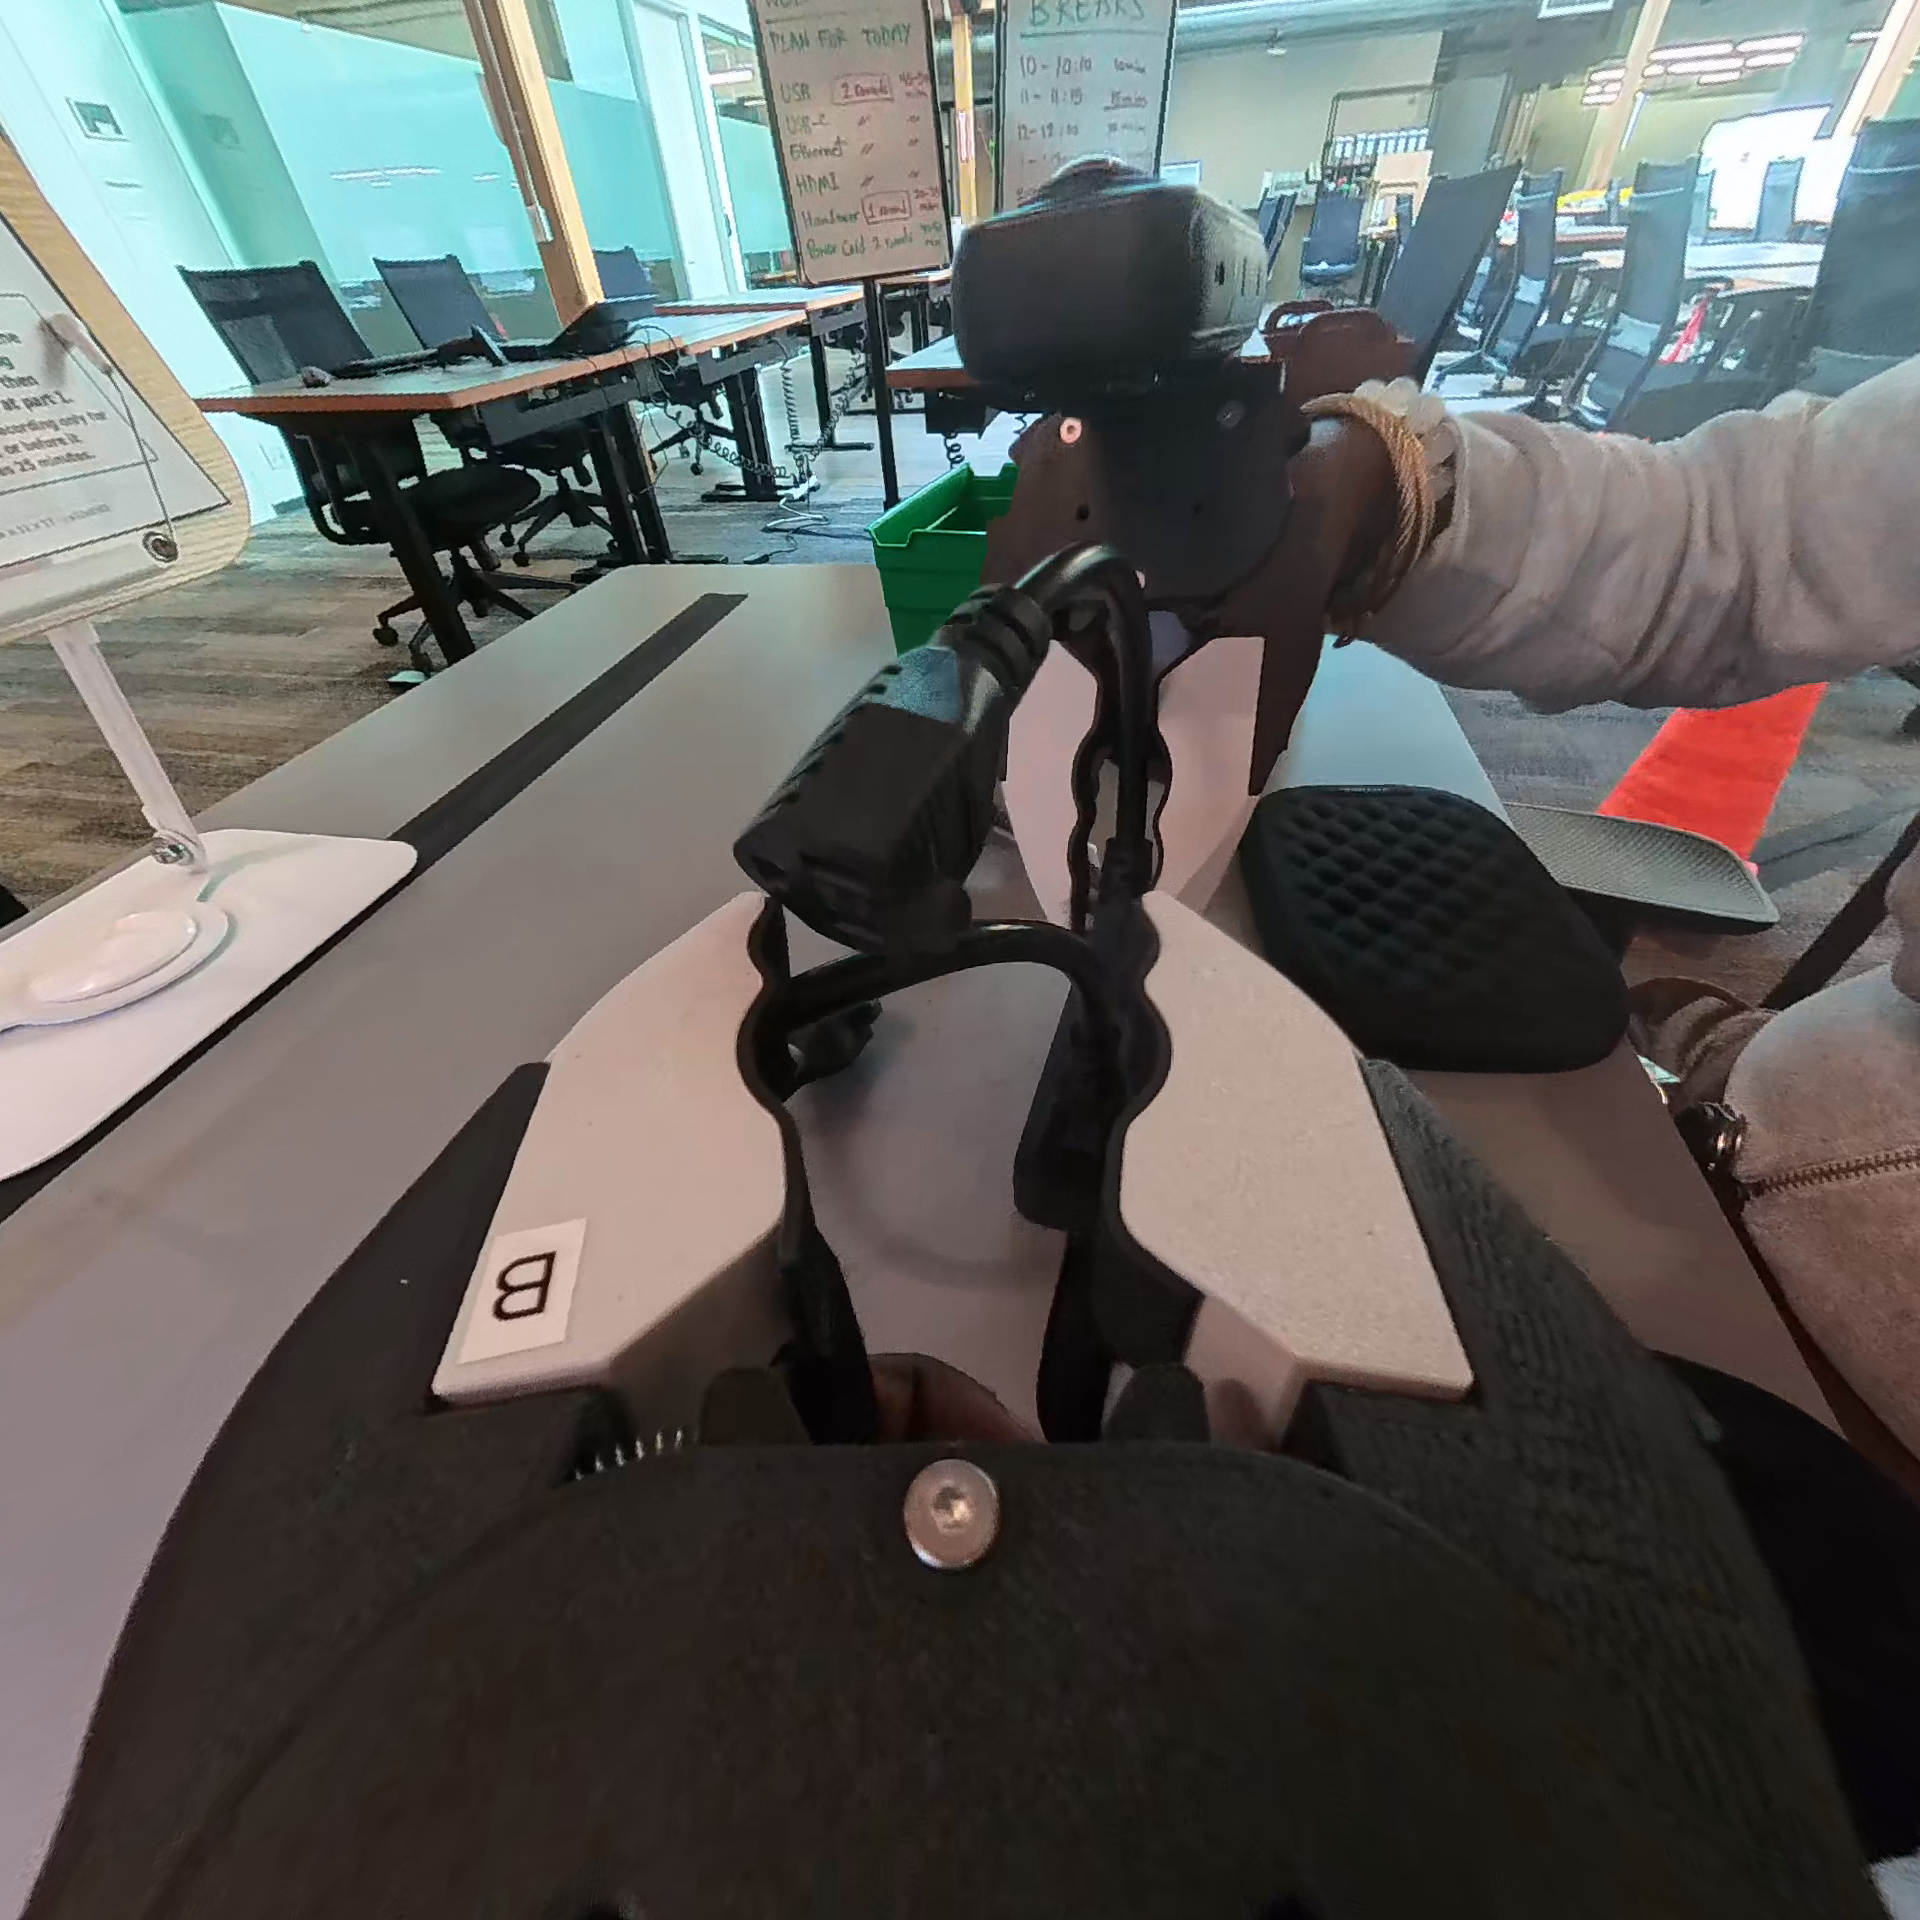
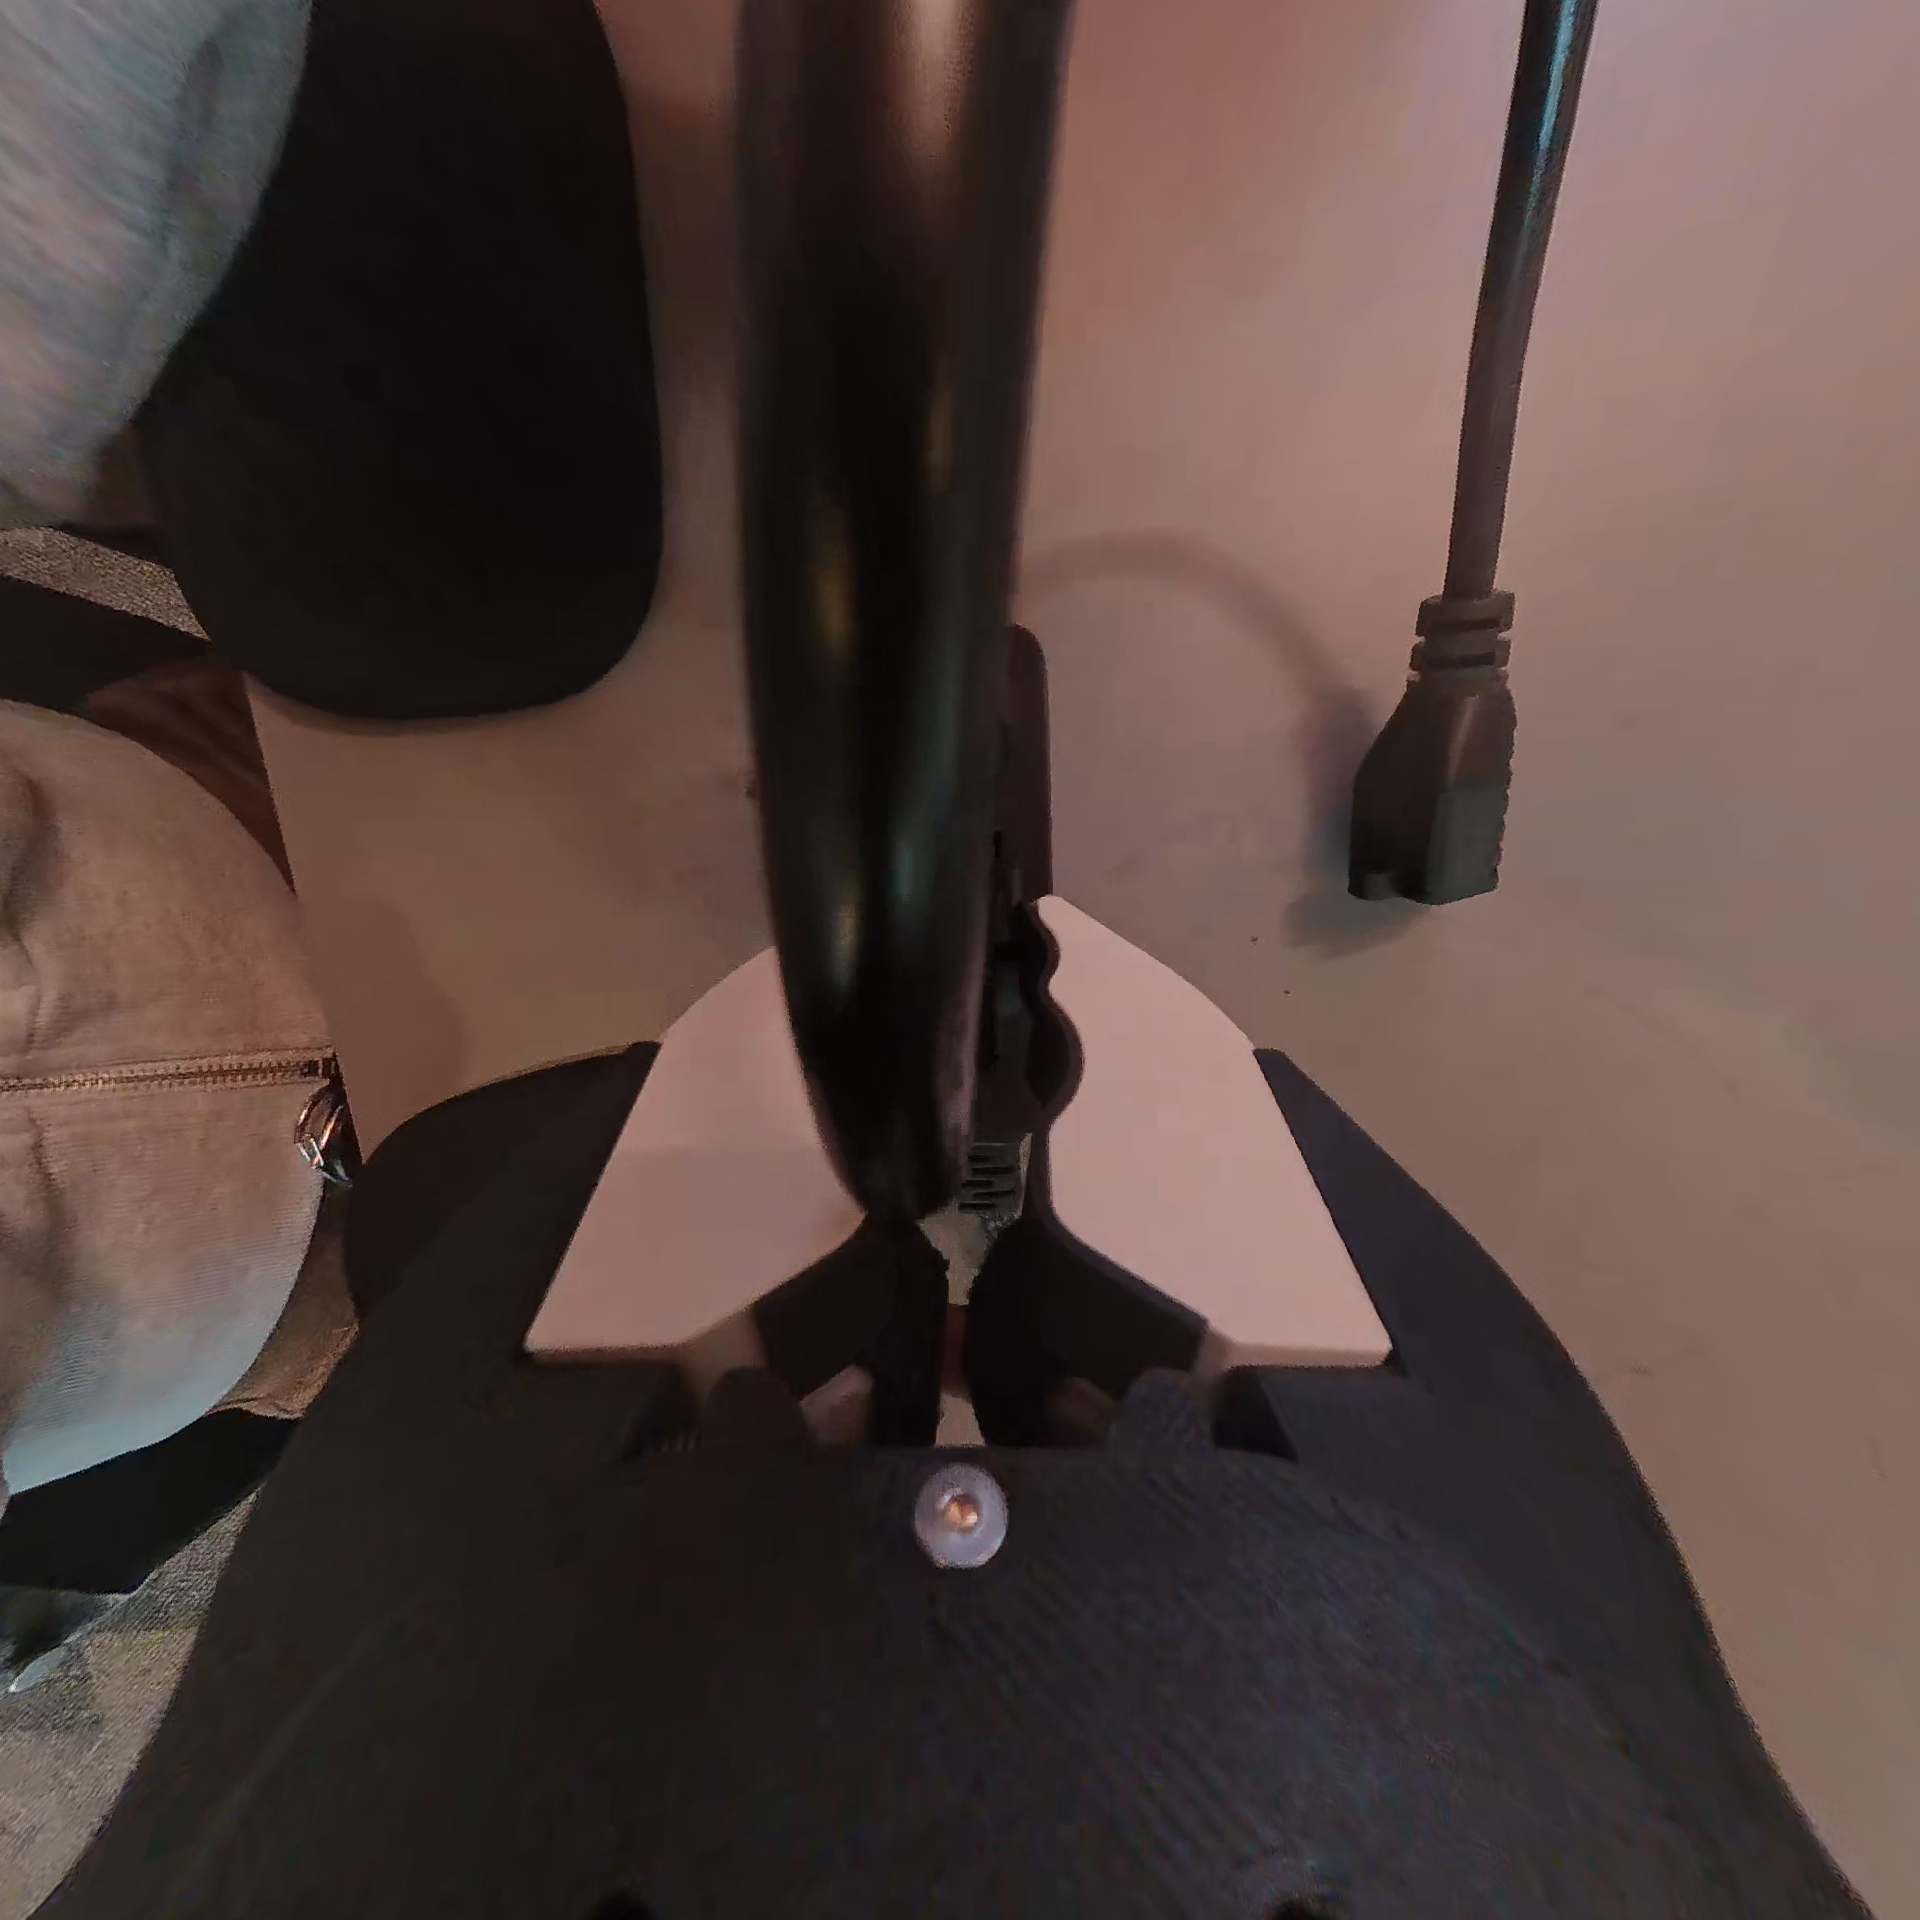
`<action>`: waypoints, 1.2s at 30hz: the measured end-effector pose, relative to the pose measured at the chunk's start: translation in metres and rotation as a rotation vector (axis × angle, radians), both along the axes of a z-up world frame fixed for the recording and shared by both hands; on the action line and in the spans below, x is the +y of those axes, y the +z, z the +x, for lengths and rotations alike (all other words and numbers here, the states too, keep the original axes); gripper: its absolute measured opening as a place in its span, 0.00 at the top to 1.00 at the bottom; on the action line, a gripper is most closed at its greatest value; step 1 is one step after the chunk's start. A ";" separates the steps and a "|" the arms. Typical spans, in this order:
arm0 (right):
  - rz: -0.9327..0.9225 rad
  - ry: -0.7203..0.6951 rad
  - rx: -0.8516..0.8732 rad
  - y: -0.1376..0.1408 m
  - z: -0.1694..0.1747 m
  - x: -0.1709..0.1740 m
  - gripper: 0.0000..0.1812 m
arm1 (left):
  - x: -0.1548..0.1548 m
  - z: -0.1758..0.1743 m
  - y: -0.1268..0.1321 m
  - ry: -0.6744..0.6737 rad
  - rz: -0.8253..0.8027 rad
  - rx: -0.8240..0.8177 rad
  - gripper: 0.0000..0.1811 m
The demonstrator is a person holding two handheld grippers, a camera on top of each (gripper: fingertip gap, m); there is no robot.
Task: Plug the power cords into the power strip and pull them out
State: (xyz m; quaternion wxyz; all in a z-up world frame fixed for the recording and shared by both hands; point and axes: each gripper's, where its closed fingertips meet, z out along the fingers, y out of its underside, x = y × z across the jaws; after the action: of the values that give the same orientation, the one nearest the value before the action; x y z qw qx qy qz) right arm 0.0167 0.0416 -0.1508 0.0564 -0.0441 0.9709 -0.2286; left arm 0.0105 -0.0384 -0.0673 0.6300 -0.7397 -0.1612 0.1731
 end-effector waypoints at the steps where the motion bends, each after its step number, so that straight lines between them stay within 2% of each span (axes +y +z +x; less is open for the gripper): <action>1: 0.007 -0.004 0.005 -0.002 0.000 0.000 0.87 | 0.000 0.000 0.000 0.003 -0.003 -0.001 0.66; 15: 0.091 -0.009 0.082 -0.006 0.001 -0.012 0.86 | -0.009 -0.004 -0.005 0.061 -0.027 -0.035 0.64; 24: 0.182 0.019 0.117 -0.014 0.005 -0.027 0.86 | -0.026 -0.022 -0.014 0.203 -0.074 -0.071 0.57; 26: 0.175 0.023 0.103 -0.017 0.005 -0.030 0.87 | -0.033 -0.026 -0.019 0.245 -0.101 -0.078 0.57; 32: 0.083 0.020 -0.005 -0.017 0.006 -0.031 0.87 | -0.036 -0.028 -0.019 0.261 -0.093 -0.091 0.60; 36: 0.061 0.037 -0.003 -0.018 0.008 -0.032 0.87 | -0.038 -0.029 -0.020 0.270 -0.082 -0.104 0.63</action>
State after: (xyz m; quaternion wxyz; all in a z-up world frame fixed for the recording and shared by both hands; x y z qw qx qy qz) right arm 0.0244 0.0092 -0.1691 0.0637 -0.0601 0.9763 -0.1979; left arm -0.0184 -0.0767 -0.0872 0.5610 -0.7444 -0.2844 0.2240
